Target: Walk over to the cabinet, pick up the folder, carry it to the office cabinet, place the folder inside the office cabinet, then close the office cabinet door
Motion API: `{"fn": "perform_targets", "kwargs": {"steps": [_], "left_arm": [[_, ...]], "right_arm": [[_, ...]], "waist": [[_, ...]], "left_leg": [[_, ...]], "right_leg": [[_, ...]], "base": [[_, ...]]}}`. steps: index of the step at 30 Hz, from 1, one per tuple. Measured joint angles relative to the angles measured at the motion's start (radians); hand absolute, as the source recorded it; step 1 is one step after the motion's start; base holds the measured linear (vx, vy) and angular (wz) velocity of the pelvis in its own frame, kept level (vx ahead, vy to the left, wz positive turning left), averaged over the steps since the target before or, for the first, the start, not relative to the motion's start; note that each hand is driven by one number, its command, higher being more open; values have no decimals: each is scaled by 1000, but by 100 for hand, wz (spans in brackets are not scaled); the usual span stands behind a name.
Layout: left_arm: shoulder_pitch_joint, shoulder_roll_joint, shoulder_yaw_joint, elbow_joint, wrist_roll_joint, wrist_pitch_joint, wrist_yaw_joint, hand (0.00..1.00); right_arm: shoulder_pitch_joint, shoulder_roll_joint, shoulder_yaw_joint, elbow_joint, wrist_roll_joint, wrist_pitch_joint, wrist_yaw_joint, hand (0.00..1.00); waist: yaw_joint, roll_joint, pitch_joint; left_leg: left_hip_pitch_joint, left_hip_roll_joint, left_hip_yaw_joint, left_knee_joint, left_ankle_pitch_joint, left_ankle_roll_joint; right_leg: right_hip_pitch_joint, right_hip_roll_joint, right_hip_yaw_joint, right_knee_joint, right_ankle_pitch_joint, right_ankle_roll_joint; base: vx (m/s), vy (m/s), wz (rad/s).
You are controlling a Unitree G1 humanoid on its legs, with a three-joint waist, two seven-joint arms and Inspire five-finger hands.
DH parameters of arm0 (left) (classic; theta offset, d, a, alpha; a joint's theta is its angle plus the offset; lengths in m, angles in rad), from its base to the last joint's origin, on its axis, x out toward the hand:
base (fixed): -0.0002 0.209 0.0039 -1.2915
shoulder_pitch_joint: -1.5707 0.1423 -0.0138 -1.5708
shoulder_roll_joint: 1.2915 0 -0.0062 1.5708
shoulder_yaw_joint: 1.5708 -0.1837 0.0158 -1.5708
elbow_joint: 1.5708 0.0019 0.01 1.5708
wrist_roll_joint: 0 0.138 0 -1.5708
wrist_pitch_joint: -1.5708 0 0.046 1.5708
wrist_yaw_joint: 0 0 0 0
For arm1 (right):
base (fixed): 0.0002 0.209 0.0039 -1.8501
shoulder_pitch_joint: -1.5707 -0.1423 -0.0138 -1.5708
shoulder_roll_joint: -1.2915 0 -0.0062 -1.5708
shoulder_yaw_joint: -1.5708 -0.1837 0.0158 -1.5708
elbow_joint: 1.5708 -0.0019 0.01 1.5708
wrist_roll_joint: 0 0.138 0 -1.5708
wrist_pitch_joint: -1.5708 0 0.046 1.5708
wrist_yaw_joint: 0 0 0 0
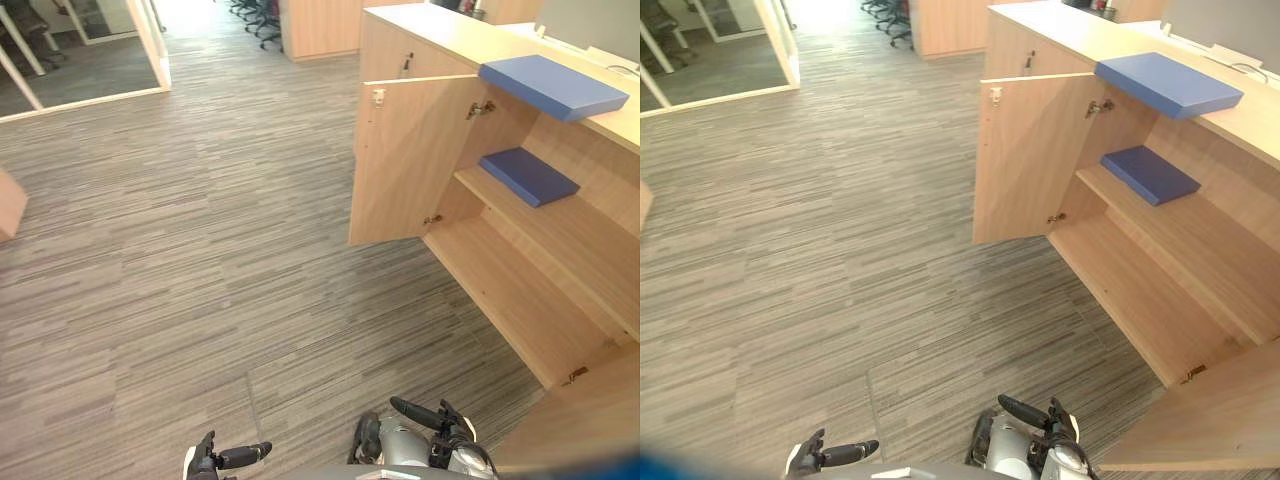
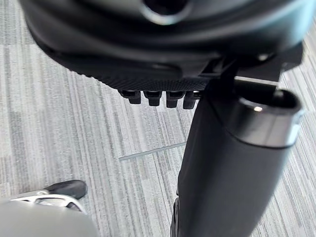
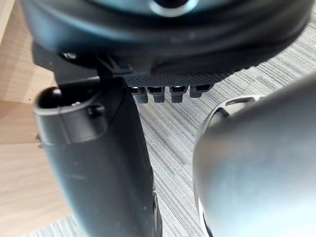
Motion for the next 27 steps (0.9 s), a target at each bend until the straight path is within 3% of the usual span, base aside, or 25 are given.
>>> {"fn": "perform_targets", "kwargs": {"steps": [1,3,4,5,6,7,8,10,12,14,16,17,18,19,21,22,24,25,26,27], "left_arm": [[-9,-18,15,0,1,0,0,100],[-23,-32,33,-13,2,1,-9,100],[-23,-50,73,-25,7,0,-11,100],[-17,-83,141,-48,6,3,-11,100],[-14,-94,169,-64,2,4,-10,100],[-11,-121,193,-88,-8,5,-10,100],[-10,-128,194,-105,-15,3,-11,100],[-10,-121,193,-127,-22,3,-10,100],[-11,-121,193,-149,-22,-5,-10,100],[-16,-120,185,-159,-22,-6,-5,100],[-21,-133,184,-168,-23,-5,4,100],[-22,-135,184,-170,-24,-5,6,100],[-27,-136,184,-169,-25,-5,9,100],[-27,-139,185,-168,-26,-4,10,100],[-24,-148,185,-164,-30,-4,13,100],[-14,-152,190,-162,-45,-4,14,100],[-15,-133,207,-147,-44,-4,12,100],[-20,-117,206,-141,-45,-3,11,100],[-24,-107,205,-132,-46,-3,11,100],[-25,-101,202,-126,-47,-3,12,100]], "right_arm": [[0,0,0,-7,-2,-1,0,100],[5,1,-12,-9,0,-3,1,100],[14,4,-23,-9,8,-3,4,100],[29,5,-23,-16,21,-6,6,100],[36,2,-24,-23,40,-7,5,100],[48,-9,-32,-24,51,-10,3,100],[50,-12,-46,-15,70,-7,0,100],[49,-5,-62,1,83,2,-4,100],[58,-6,-62,6,80,6,-4,100],[58,-8,-60,10,79,8,-4,100],[53,-6,-54,19,79,12,-4,100],[49,-4,-55,25,79,13,-4,100],[46,3,-54,28,79,14,-4,100],[46,8,-53,30,79,13,-3,100],[56,9,-52,30,78,12,-2,100],[71,8,-52,31,76,12,1,100],[71,32,-60,32,75,12,4,100],[69,40,-61,29,75,14,8,100],[66,45,-63,25,75,15,9,100],[64,45,-63,22,75,17,9,100]], "waist": [[-1,18,5],[-4,29,10],[-17,36,11],[-17,50,11],[-14,62,14],[6,85,15],[21,89,16],[22,62,19],[25,42,18],[26,36,21],[31,26,21],[32,23,23],[37,19,25],[40,20,24],[50,35,10],[63,36,-13],[69,-3,-42],[75,-27,-43],[78,-43,-34],[77,-39,-24]], "left_leg": [[20,35,9,8,-16,-23],[-1,91,27,118,-38,-57],[-64,160,20,327,-67,-83],[-171,253,-2,633,-34,-47],[-229,292,-33,778,8,-10],[-318,348,-87,1025,51,12],[-385,365,-126,1173,48,9],[-458,352,-139,1230,41,6],[-522,340,-143,1173,23,-1],[-560,323,-143,1030,-1,-3],[-573,244,-195,704,-25,-27],[-572,217,-222,613,-21,-35],[-574,175,-275,465,-2,-50],[-575,150,-312,369,36,-47],[-574,149,-314,313,101,-36],[-566,147,-306,344,183,-64],[-540,126,-221,386,134,-28],[-499,108,-155,400,86,-5],[-454,92,-115,394,62,16],[-422,83,-94,386,49,25]], "right_leg": [[13,36,-8,8,-34,-21],[44,80,-17,1,-80,-30],[96,128,-21,-42,-92,-36],[159,190,-12,-97,-95,-50],[190,222,4,-117,-99,-61],[228,276,49,-127,-118,-77],[266,305,101,-127,-139,-87],[332,310,178,-156,-153,-85],[391,308,244,-202,-151,-82],[443,304,305,-239,-151,-77],[485,281,384,-264,-163,-54],[491,273,405,-264,-168,-46],[506,258,438,-264,-180,-24],[523,248,469,-260,-192,-3],[542,240,505,-251,-212,33],[552,219,538,-232,-233,69],[494,152,534,-95,-246,94],[400,103,525,121,-235,90],[334,67,517,282,-195,55],[287,38,502,389,-160,17]], "base": [[441,-259,-20],[458,-306,-11],[450,-339,-25],[445,-336,-39],[400,-271,-93],[390,-140,-131],[396,-75,-138],[482,-29,-107],[470,-9,-105],[433,53,-96],[429,138,-94],[423,202,-98],[431,254,-102],[540,345,-114],[485,333,-103],[410,286,-108],[457,331,-119],[511,427,-121],[415,368,-109],[379,321,-78]]}}
